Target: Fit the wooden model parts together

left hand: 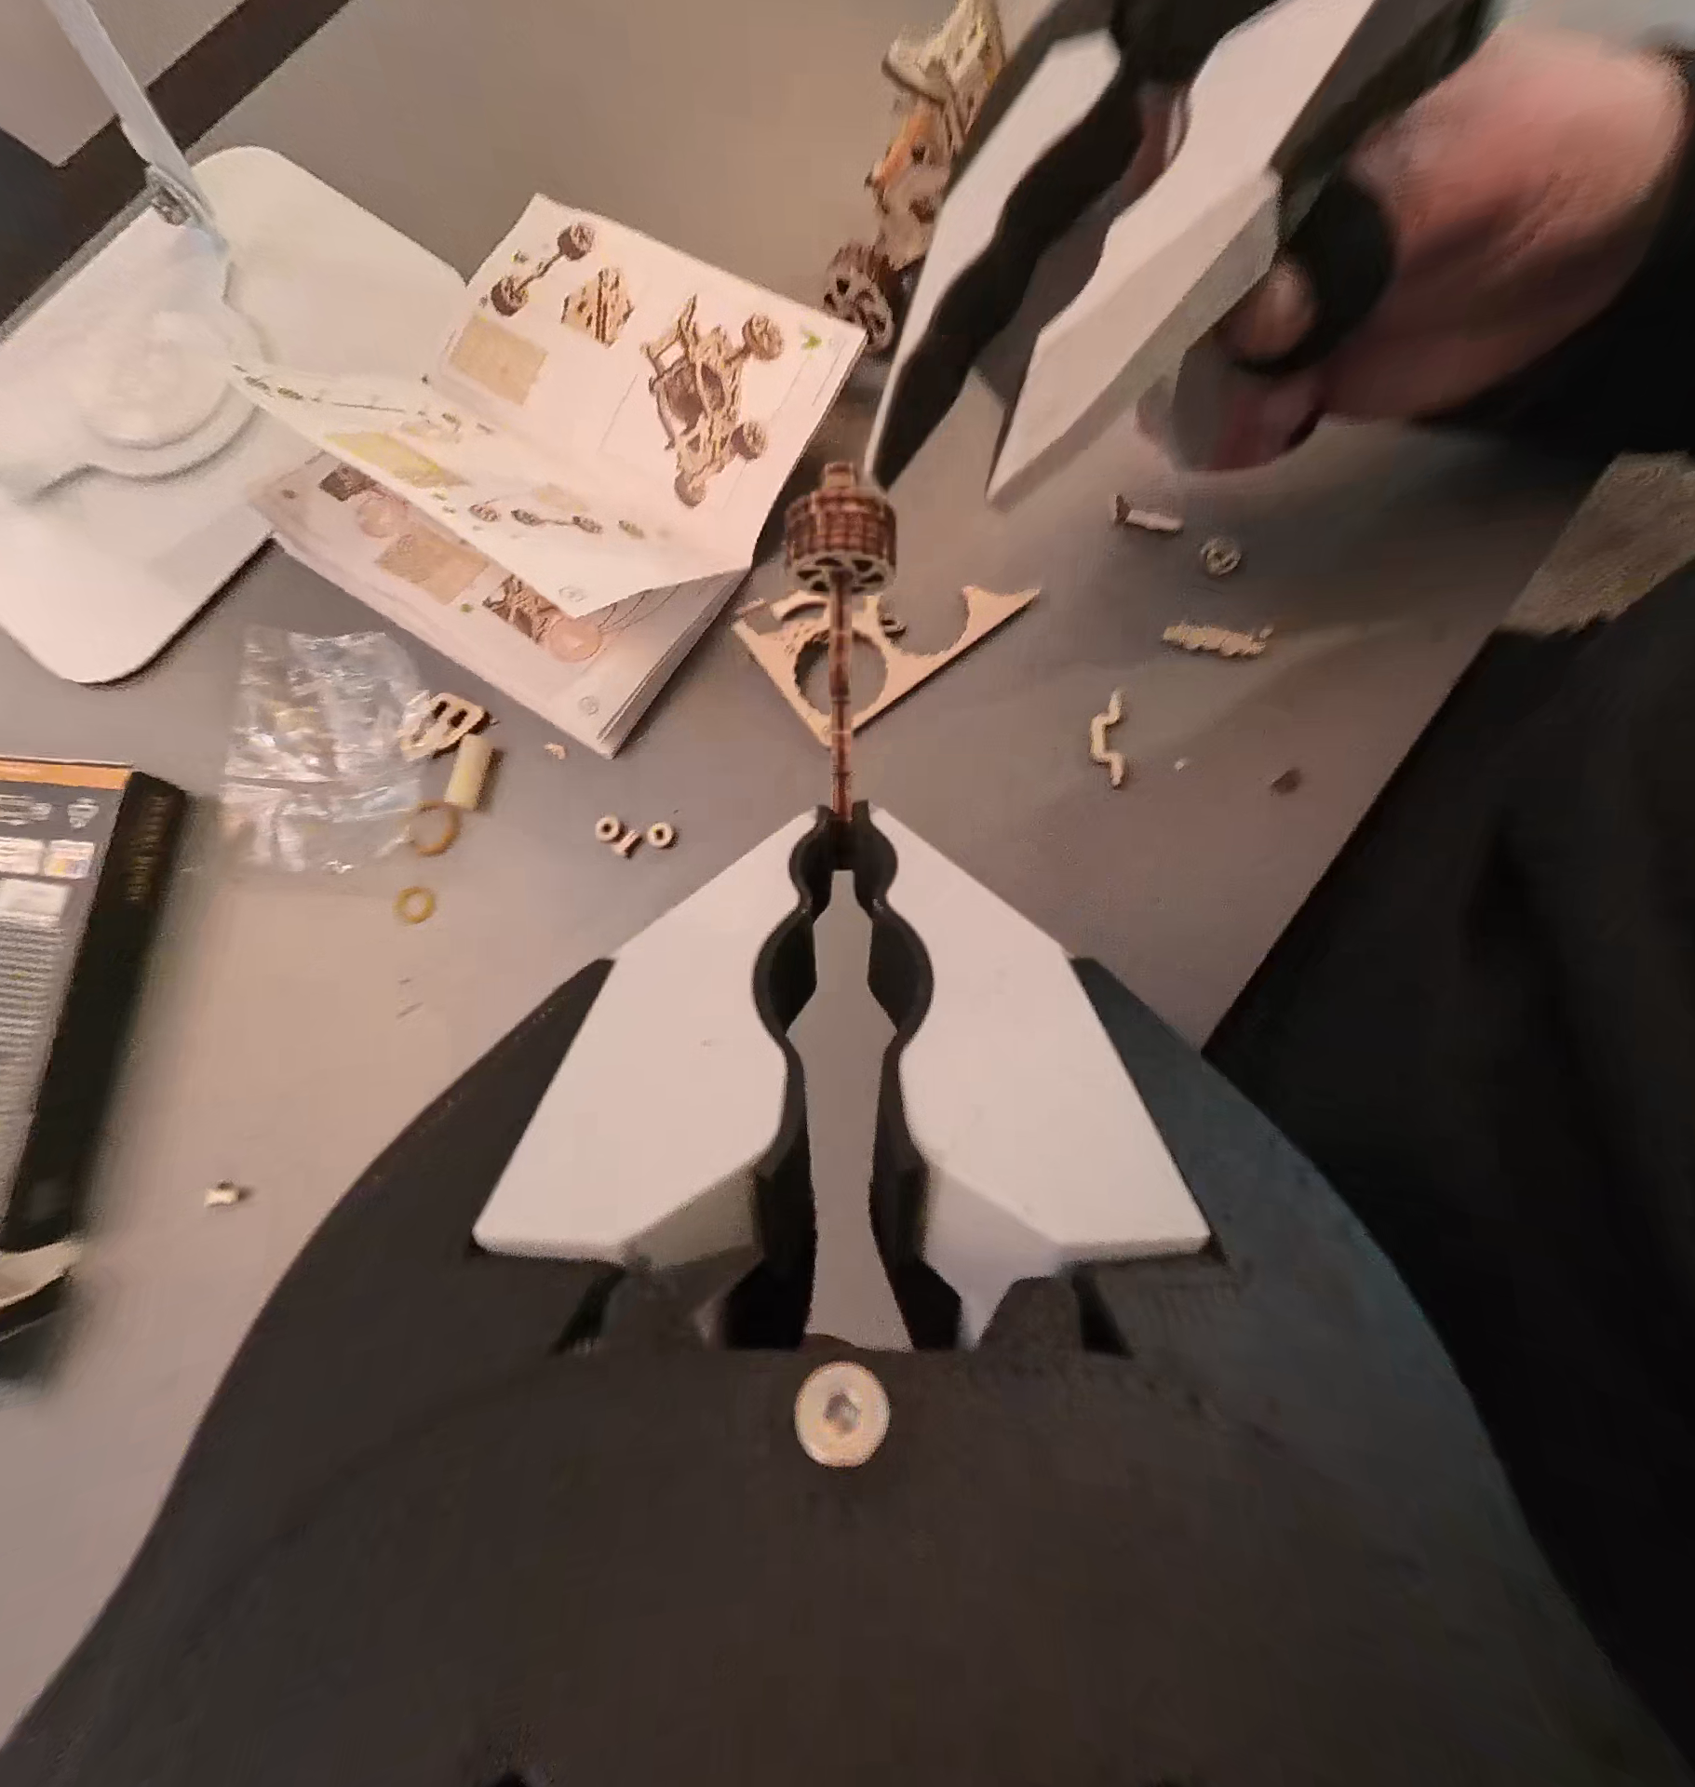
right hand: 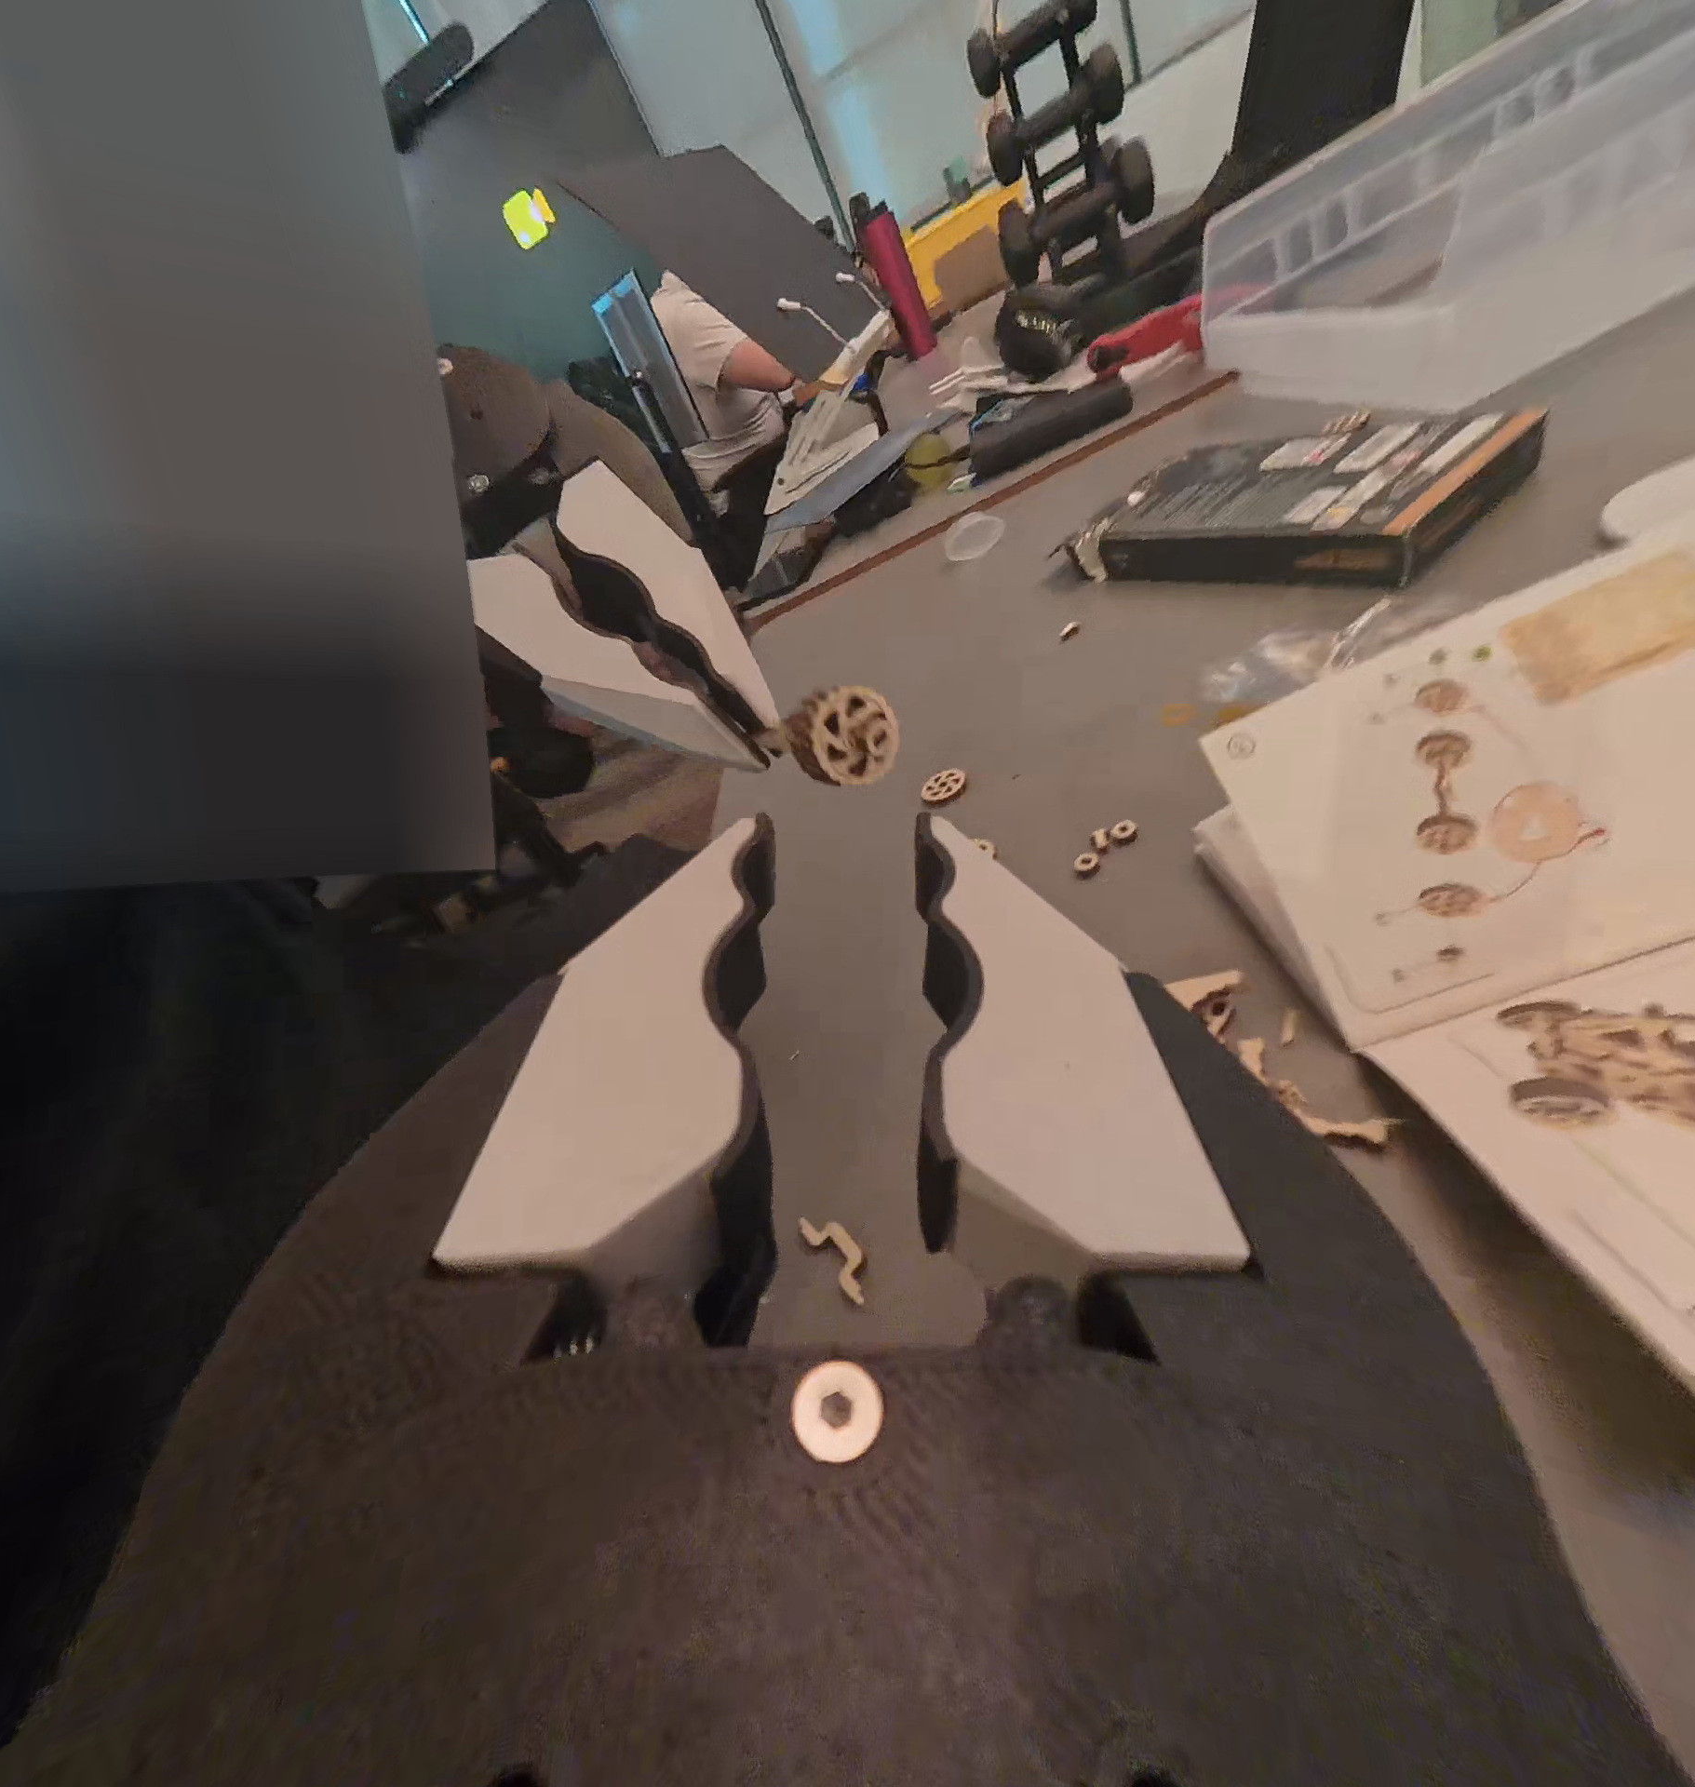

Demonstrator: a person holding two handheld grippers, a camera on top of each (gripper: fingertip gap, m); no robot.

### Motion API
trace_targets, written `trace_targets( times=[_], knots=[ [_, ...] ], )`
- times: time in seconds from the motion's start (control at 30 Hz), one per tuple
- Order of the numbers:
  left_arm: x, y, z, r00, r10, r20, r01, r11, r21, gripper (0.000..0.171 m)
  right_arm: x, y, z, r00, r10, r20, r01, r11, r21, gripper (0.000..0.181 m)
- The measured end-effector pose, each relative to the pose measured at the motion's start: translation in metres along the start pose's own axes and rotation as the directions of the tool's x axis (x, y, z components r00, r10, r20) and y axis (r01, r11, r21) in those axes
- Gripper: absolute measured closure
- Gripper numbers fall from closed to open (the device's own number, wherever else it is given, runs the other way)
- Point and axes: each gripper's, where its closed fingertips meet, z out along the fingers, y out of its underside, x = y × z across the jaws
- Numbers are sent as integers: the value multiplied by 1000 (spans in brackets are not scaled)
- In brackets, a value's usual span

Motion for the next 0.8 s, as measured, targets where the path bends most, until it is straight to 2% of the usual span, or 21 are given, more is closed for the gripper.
trace_targets(
  times=[0.1, 0.27, 0.33, 0.47, 0.67, 0.73, 0.8],
  knots=[
    [1, 1, 2, 998, 59, 22, -58, 997, -51, 171, -5, -2, 4, 996, -88, -20, 88, 996, -12, 154],
    [-1, 14, -1, 985, 172, 26, -163, 964, -209, 171, -3, 8, 14, 990, -132, -40, 129, 989, -77, 149],
    [-3, 26, -6, 978, 210, -1, -201, 930, -308, 171, 2, 12, 14, 987, -147, -61, 140, 984, -106, 150],
    [-9, 45, -16, 950, 300, -84, -301, 821, -485, 171, -3, 25, 23, 972, -228, -47, 216, 958, -189, 151],
    [-7, 47, -14, 907, 370, -200, -414, 705, -576, 171, -19, 29, 52, 905, -426, -4, 407, 867, -289, 152],
    [-3, 43, -12, 894, 384, -231, -444, 688, -573, 171, -20, 32, 61, 891, -453, 24, 436, 839, -326, 156],
    [0, 38, -10, 886, 386, -257, -462, 685, -563, 171, -19, 38, 69, 892, -447, 64, 439, 826, -354, 168]
  ],
)
